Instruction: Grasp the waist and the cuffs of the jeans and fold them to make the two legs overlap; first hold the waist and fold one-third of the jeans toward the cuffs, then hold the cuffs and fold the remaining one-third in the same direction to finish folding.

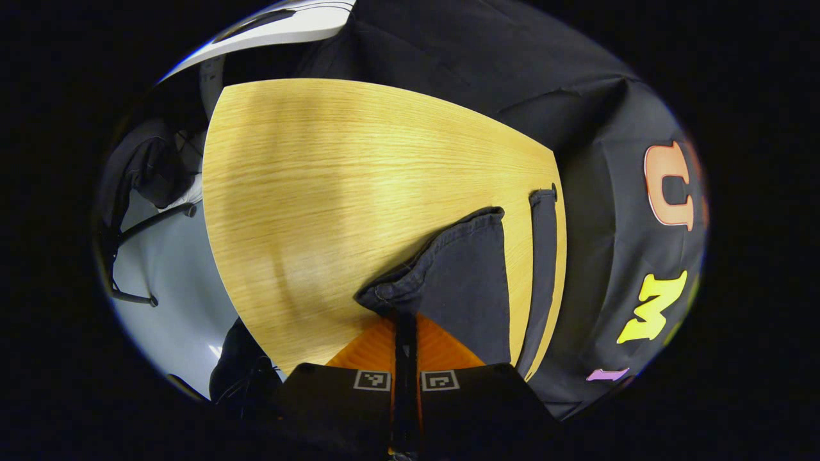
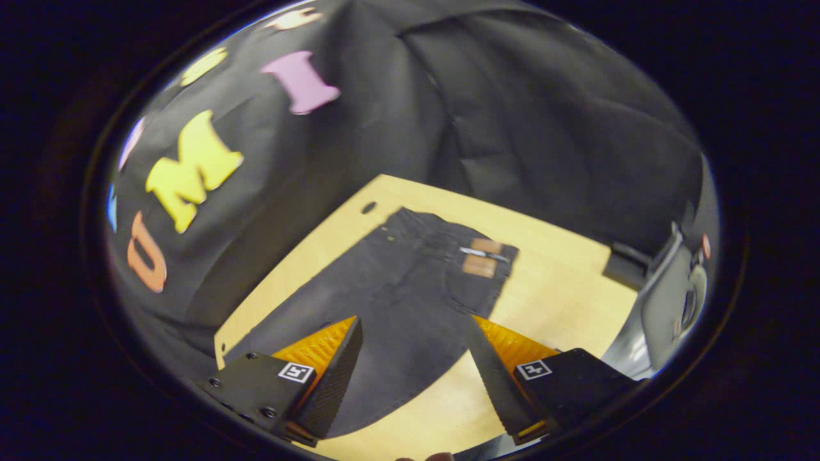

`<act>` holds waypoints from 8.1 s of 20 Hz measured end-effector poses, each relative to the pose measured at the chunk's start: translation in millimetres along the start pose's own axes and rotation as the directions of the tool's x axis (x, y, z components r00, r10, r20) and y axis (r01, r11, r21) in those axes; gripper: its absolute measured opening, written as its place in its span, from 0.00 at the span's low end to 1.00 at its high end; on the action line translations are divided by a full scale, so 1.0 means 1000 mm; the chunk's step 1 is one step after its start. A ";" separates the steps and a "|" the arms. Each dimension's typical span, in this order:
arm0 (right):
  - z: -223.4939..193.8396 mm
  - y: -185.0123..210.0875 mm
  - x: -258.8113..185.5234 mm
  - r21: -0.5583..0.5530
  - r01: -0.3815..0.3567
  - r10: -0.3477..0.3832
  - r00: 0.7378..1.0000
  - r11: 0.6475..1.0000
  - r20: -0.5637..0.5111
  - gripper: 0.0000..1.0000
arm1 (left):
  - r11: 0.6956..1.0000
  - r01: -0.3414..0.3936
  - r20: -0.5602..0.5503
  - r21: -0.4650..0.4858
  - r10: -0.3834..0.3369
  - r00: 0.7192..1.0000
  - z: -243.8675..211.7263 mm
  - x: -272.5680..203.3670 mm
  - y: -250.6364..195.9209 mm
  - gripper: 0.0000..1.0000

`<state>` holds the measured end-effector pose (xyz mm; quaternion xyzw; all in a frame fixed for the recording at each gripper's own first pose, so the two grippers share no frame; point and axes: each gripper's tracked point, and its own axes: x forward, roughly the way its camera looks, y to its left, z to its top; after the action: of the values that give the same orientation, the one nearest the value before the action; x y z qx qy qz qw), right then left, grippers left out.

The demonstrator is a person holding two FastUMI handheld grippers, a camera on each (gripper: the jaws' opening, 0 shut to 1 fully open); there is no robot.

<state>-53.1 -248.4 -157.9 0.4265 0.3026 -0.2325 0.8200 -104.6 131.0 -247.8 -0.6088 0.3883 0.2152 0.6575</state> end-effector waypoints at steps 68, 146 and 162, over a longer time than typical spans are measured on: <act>0.118 0.211 0.263 0.281 -0.276 0.319 0.940 0.919 -0.122 0.98 | 0.983 0.049 0.273 0.179 -0.098 0.957 0.118 0.197 -0.363 0.99; -0.161 0.390 0.096 -0.863 -0.280 0.448 0.891 0.420 -0.071 0.01 | 0.429 -0.220 0.455 0.876 -0.585 0.671 0.020 -0.121 -0.310 1.00; -0.305 0.337 0.136 -0.951 -0.265 0.261 0.940 0.159 -0.218 0.33 | 0.490 -0.217 0.484 0.844 -0.523 0.702 0.047 -0.120 -0.276 1.00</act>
<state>167.7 169.3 -202.5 -0.1354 0.3035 0.1544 0.9304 42.7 153.4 17.9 -0.1058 0.1035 0.1381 0.9793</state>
